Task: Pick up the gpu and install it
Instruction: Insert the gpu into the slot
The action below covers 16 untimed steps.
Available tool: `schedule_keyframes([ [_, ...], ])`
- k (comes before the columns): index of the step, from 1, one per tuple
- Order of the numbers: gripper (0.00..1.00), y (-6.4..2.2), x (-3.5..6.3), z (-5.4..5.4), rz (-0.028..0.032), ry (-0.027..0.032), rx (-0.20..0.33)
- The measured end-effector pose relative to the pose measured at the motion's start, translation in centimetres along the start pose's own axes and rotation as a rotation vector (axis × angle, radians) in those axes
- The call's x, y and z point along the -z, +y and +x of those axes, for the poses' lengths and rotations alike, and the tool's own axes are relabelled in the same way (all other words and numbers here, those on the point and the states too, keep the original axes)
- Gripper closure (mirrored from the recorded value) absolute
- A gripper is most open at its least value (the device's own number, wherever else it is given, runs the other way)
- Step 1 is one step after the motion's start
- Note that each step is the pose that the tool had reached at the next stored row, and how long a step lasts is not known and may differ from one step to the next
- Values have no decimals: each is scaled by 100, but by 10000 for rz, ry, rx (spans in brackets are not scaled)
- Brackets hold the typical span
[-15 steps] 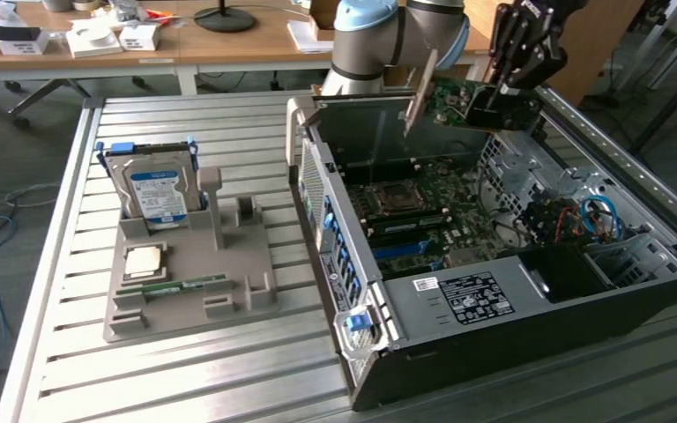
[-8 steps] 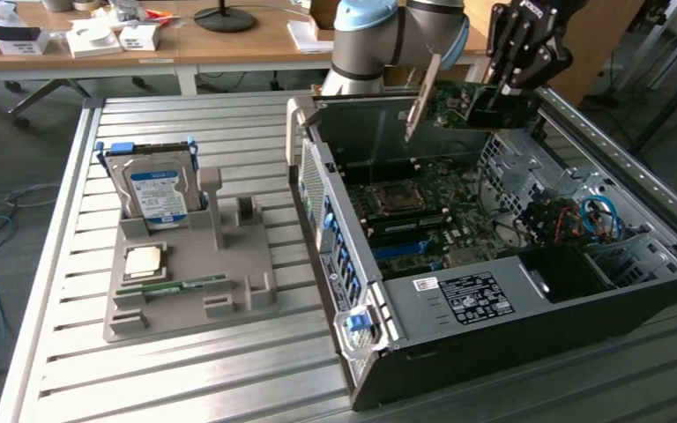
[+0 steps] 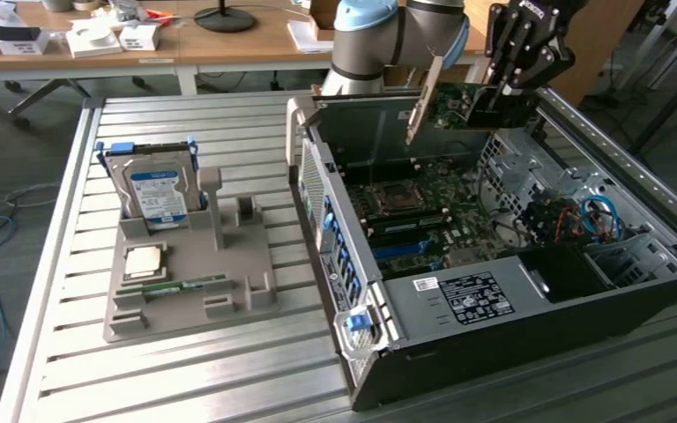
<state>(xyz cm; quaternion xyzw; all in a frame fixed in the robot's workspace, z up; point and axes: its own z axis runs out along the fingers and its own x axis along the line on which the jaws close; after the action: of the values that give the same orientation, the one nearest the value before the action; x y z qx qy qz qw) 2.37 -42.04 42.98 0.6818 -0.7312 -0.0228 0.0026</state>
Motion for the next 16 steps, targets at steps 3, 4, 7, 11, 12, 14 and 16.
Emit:
schedule_keyframes([
  [3,73,21,-10,2,58,-12,48],
  [4,73,36,-16,3,111,-20,82],
  [7,73,72,-37,6,246,-31,159],
  [11,73,80,-43,7,279,-29,193],
  [12,73,80,-44,7,279,-30,193],
  [14,73,80,-45,7,280,-32,193],
  [16,73,81,-45,7,280,-32,193],
])
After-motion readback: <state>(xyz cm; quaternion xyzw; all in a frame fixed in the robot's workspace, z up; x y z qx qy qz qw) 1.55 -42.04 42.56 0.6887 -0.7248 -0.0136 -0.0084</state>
